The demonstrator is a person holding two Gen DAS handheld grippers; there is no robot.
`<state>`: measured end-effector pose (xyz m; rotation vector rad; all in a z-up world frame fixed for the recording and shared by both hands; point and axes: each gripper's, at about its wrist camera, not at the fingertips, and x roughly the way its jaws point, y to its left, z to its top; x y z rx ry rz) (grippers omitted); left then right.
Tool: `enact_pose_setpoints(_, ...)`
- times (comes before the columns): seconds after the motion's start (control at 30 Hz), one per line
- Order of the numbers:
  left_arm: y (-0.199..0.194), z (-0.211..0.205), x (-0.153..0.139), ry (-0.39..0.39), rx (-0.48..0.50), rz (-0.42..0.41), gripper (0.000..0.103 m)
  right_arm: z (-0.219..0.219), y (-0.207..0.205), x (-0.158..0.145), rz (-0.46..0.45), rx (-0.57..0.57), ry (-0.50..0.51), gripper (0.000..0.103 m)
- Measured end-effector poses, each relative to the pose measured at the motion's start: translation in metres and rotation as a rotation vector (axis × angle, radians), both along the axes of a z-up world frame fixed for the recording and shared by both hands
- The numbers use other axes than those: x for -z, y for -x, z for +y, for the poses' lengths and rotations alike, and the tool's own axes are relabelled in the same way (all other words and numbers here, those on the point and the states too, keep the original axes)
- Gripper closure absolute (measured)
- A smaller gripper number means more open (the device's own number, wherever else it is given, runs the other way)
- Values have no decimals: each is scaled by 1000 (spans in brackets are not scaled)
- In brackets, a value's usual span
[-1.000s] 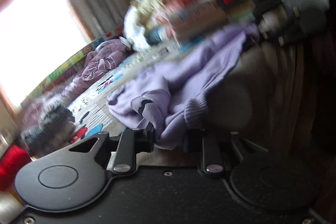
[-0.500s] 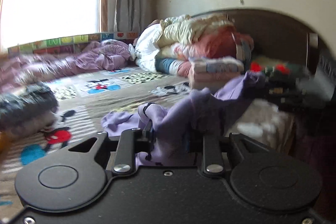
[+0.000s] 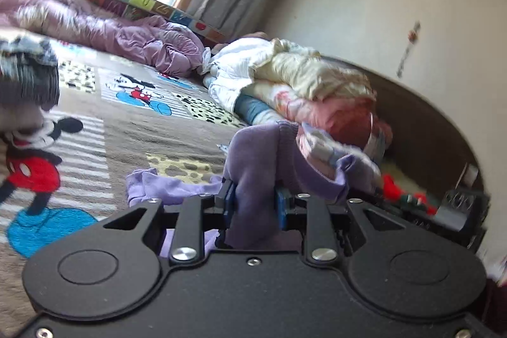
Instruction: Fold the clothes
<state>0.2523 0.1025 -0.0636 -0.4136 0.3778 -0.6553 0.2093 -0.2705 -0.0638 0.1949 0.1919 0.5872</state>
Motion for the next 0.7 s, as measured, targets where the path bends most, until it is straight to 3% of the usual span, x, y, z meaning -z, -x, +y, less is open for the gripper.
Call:
enact_pose_setpoints(0.2,-42,9,7,116,-18,43,80,2,-62,6,86,10,-115,87)
enact_pose_setpoints(0.4,-86,18,23,175,-30,100,80,-2,-109,23,173,16,-221,87)
enact_pose_setpoints(0.7,-127,23,44,183,-52,212,80,-4,-161,52,325,15,-308,87)
